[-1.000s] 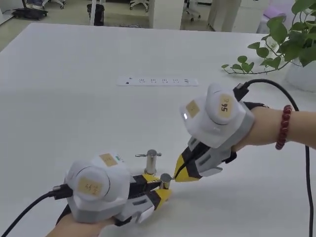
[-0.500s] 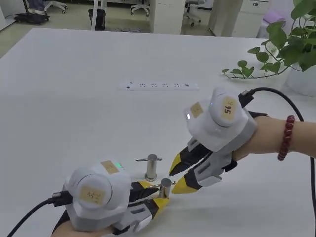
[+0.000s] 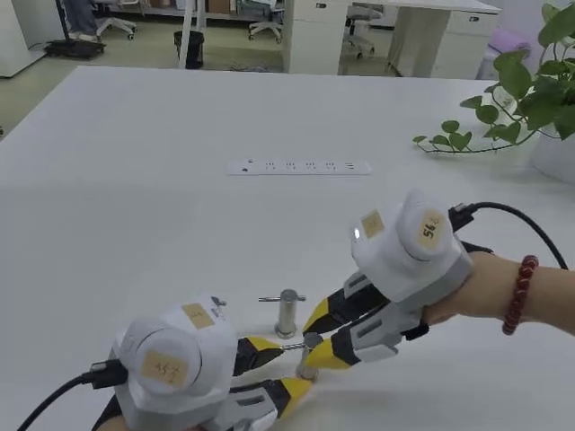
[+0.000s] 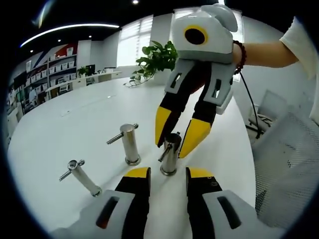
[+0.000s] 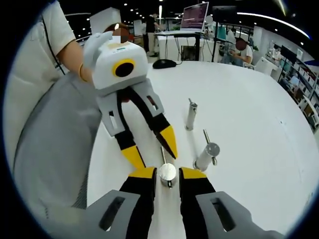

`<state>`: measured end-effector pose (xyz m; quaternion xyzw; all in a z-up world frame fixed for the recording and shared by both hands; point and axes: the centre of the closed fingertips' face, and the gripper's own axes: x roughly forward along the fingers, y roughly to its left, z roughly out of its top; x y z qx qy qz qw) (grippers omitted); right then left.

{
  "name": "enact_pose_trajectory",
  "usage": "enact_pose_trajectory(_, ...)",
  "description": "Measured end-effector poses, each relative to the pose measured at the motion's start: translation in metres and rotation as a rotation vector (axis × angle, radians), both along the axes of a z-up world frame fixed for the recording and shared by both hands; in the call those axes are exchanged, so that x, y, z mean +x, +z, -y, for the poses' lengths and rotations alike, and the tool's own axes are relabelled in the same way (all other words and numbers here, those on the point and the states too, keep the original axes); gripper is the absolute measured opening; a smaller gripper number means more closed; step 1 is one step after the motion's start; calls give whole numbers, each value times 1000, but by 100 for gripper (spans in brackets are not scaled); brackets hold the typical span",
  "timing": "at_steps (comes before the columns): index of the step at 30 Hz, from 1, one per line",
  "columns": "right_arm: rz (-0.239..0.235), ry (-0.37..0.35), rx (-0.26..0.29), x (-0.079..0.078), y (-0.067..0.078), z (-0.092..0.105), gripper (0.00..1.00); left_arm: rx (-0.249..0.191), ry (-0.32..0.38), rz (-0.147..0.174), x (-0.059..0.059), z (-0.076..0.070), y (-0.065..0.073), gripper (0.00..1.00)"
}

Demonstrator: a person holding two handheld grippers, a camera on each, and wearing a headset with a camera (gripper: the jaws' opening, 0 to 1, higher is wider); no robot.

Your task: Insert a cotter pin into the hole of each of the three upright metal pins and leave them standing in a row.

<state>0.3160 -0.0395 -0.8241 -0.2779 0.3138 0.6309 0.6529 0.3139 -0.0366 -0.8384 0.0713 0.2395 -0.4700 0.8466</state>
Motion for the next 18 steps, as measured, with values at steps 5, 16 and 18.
enact_pose_trajectory(5,10,-7,27,0,-1,0,16,0,9,-4,-1,-3,0,27)
enact_pose_trajectory(16,21,-29,57,2,0,1,14,-85,55,-29,1,-13,19,28)
enact_pose_trajectory(18,24,-31,56,3,1,1,13,-84,59,-23,0,-15,21,29)
